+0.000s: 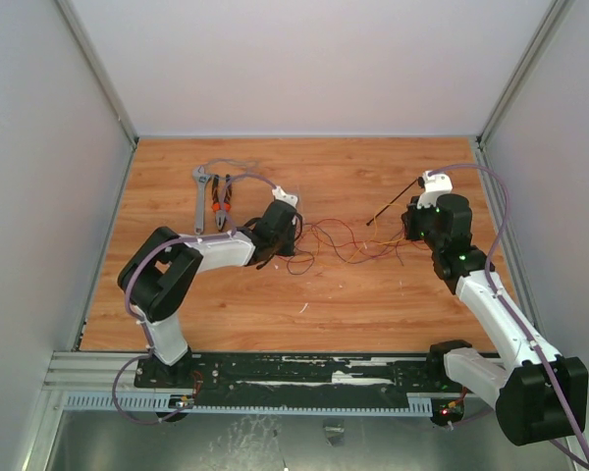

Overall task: Zip-tie the wires
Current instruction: Place the cable at the center of the board.

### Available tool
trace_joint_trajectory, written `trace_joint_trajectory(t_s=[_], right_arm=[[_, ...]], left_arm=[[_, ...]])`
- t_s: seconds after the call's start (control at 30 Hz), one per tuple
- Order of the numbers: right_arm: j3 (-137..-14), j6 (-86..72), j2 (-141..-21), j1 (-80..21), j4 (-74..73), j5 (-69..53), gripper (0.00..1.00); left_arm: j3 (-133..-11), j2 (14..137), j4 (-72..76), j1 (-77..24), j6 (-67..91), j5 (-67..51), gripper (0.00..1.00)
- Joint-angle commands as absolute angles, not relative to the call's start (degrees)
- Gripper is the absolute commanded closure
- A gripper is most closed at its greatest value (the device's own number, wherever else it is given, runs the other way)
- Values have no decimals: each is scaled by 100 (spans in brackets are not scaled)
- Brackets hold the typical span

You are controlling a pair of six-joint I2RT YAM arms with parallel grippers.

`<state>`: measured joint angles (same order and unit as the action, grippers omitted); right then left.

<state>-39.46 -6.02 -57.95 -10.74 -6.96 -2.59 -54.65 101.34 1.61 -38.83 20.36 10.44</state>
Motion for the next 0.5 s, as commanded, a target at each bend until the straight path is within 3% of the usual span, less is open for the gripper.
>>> trace_joint_trajectory(t_s=[0.0,0.17,0.33,0.47], right_arm=[[-3957,-589,-5678,-1116,-519,-126,100],[-3958,-598,-5685,-1111,-519,-103,100],[-3981,-613,-5695,-1117,-561,-17,100],[-3962,-643,-5744,-1119,-544,0,100]], left_arm=[[-5546,10263,246,-3938,1986,1081,79],[-5516,10296,284,-3943,1986,1111,82],[-5461,10280,261,-3931,1929,1482,98],[-5296,10076,101,-3816,1877,1834,100]])
